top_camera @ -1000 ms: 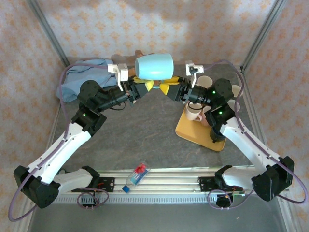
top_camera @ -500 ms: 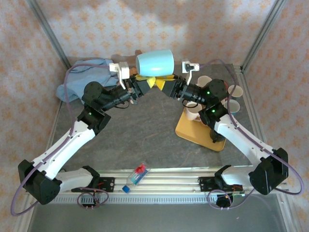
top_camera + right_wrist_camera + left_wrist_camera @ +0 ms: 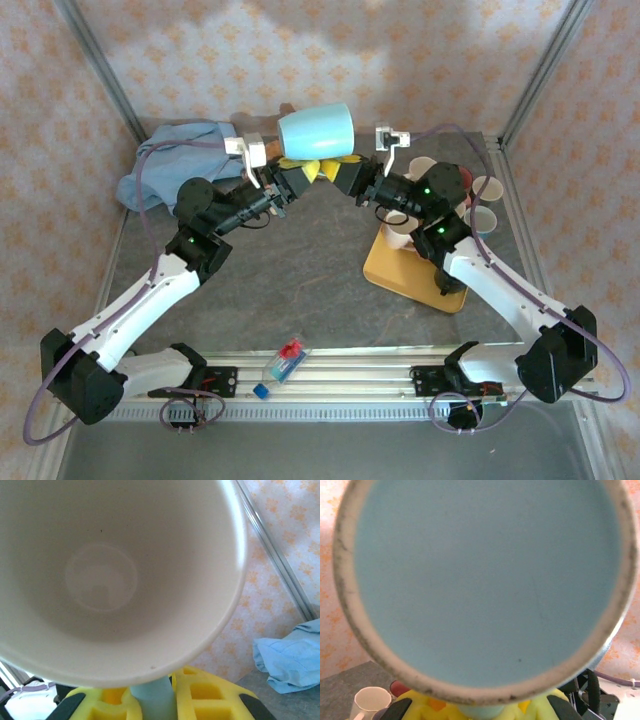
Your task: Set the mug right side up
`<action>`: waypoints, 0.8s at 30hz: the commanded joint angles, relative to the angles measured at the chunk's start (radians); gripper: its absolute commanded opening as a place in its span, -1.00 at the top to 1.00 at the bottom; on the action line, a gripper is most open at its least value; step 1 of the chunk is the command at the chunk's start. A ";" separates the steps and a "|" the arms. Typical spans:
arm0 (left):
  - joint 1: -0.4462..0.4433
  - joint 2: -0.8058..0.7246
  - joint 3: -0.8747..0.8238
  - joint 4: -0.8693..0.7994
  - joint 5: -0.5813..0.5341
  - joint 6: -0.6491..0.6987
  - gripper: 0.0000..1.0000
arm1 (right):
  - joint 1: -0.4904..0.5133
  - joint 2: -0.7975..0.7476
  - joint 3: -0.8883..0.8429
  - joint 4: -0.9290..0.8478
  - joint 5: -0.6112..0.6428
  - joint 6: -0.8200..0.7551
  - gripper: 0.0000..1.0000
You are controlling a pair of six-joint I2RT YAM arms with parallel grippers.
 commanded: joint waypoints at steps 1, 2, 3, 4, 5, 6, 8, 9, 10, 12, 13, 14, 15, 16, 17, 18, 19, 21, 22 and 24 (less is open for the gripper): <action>-0.004 -0.049 0.000 -0.007 -0.090 0.029 0.83 | -0.002 -0.062 0.037 -0.004 0.086 -0.068 1.00; -0.004 -0.050 0.001 -0.026 -0.092 0.039 0.72 | -0.001 -0.066 0.036 -0.018 0.098 -0.078 1.00; -0.004 -0.050 0.004 -0.054 -0.092 0.054 0.57 | -0.001 -0.066 0.036 -0.036 0.114 -0.088 1.00; -0.004 -0.052 0.003 -0.073 -0.092 0.065 0.43 | -0.001 -0.066 0.037 -0.058 0.132 -0.099 1.00; -0.004 -0.053 0.003 -0.086 -0.095 0.074 0.35 | -0.002 -0.087 0.038 -0.080 0.147 -0.111 1.00; -0.004 -0.056 0.000 -0.101 -0.105 0.080 0.19 | -0.001 -0.097 0.040 -0.099 0.159 -0.120 1.00; -0.004 -0.063 -0.009 -0.104 -0.125 0.084 -0.11 | -0.002 -0.107 0.041 -0.130 0.184 -0.137 1.00; -0.004 -0.068 -0.015 -0.103 -0.132 0.084 -0.19 | -0.002 -0.113 0.039 -0.142 0.199 -0.142 1.00; -0.004 -0.071 -0.016 -0.108 -0.135 0.087 -0.25 | -0.002 -0.117 0.036 -0.153 0.213 -0.147 1.00; -0.005 -0.079 -0.017 -0.134 -0.131 0.098 -0.32 | -0.002 -0.126 0.030 -0.177 0.239 -0.158 1.00; -0.004 -0.084 -0.017 -0.151 -0.129 0.107 -0.35 | -0.002 -0.131 0.028 -0.196 0.253 -0.164 1.00; -0.003 -0.092 -0.020 -0.170 -0.125 0.116 -0.38 | -0.002 -0.137 0.029 -0.229 0.269 -0.176 1.00; -0.004 -0.101 -0.022 -0.193 -0.127 0.126 -0.42 | -0.002 -0.145 0.031 -0.276 0.292 -0.194 1.00; -0.002 -0.111 -0.024 -0.223 -0.133 0.139 -0.45 | -0.002 -0.155 0.035 -0.327 0.319 -0.217 1.00; -0.002 -0.118 -0.024 -0.252 -0.140 0.153 -0.47 | -0.002 -0.165 0.037 -0.385 0.347 -0.239 1.00; 0.000 -0.129 -0.019 -0.298 -0.157 0.168 -0.50 | -0.001 -0.178 0.041 -0.449 0.381 -0.267 1.00; 0.002 -0.134 -0.012 -0.353 -0.178 0.188 -0.53 | -0.002 -0.188 0.043 -0.504 0.417 -0.287 1.00; 0.009 -0.140 0.002 -0.468 -0.197 0.250 -0.57 | -0.002 -0.211 0.055 -0.646 0.484 -0.349 1.00; 0.011 -0.143 0.003 -0.498 -0.202 0.276 -0.59 | -0.001 -0.220 0.057 -0.700 0.513 -0.373 1.00; 0.012 -0.141 0.013 -0.564 -0.239 0.325 -0.64 | -0.002 -0.241 0.060 -0.816 0.578 -0.421 1.00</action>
